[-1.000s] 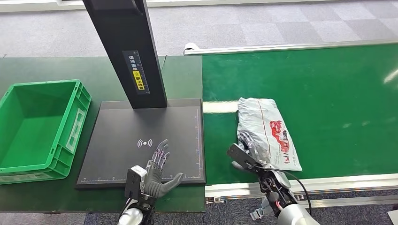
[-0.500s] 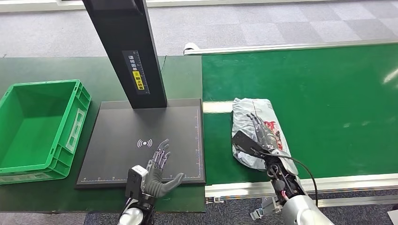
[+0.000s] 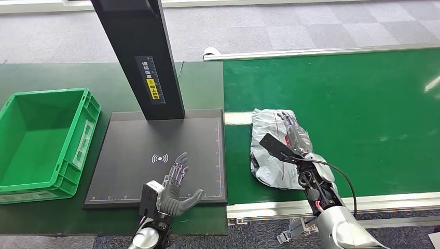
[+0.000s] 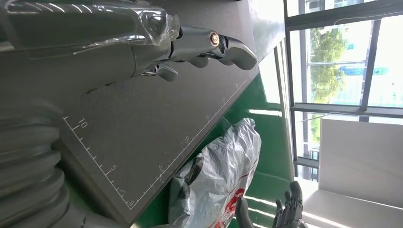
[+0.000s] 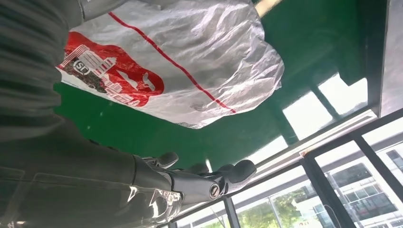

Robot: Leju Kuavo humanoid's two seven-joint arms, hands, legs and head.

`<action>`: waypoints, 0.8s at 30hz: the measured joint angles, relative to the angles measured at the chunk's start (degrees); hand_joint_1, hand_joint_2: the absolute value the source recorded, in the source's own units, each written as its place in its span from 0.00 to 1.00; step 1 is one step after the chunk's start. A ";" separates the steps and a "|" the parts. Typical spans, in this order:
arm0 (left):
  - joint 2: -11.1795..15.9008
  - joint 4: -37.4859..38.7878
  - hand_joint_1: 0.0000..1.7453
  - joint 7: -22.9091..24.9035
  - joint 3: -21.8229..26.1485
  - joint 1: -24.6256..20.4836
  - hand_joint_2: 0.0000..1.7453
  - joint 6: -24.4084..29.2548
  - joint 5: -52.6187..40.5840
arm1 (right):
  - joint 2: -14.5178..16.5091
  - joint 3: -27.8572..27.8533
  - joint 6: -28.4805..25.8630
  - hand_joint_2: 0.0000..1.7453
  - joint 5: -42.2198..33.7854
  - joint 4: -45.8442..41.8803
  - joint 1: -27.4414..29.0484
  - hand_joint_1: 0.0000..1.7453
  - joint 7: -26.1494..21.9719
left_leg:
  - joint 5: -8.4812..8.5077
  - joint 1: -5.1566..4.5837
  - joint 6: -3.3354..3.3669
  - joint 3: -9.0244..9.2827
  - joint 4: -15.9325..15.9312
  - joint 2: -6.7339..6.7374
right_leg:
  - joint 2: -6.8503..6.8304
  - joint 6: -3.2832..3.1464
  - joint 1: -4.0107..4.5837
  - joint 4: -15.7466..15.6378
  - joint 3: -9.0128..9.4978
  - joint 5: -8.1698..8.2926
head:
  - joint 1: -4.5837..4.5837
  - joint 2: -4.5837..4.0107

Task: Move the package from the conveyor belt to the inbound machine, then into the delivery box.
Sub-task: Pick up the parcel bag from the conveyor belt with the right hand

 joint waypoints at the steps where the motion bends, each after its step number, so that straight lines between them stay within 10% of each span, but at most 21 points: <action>1: 0.01 0.00 0.00 0.00 0.00 0.00 1.00 0.00 0.01 | -0.07 0.00 0.08 1.00 -0.31 0.10 0.10 0.00 0.05 | 0.00 0.00 0.00 0.00 0.00 0.00 | 0.00 0.00 0.00 0.00 0.00 0.00 | 0.00 0.00; 24: 0.06 0.54 0.00 0.00 -0.52 0.08 1.00 -0.07 0.03 | 0.22 0.00 1.44 1.00 -0.74 7.78 4.79 0.00 1.86 | 0.00 0.00 0.00 -0.03 0.00 -0.01 | 0.00 0.00 0.00 0.00 -0.03 0.00 | -0.01 0.00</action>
